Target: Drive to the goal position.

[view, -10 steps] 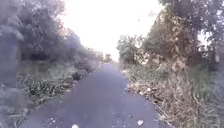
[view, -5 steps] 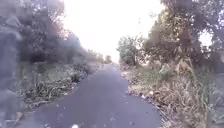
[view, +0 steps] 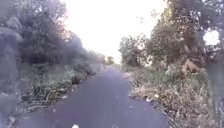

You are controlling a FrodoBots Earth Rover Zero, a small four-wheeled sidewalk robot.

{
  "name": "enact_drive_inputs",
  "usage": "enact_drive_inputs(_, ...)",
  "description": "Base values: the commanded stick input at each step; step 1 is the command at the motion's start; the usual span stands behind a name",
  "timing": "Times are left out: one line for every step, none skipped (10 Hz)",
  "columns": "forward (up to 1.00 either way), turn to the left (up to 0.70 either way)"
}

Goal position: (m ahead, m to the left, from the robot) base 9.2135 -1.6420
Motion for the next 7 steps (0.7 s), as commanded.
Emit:
enact_drive_inputs(0.45,0.00)
enact_drive_inputs(0.45,0.00)
enact_drive_inputs(0.45,0.00)
enact_drive_inputs(0.45,0.00)
enact_drive_inputs(0.45,0.00)
enact_drive_inputs(0.45,0.00)
enact_drive_inputs(0.45,0.00)
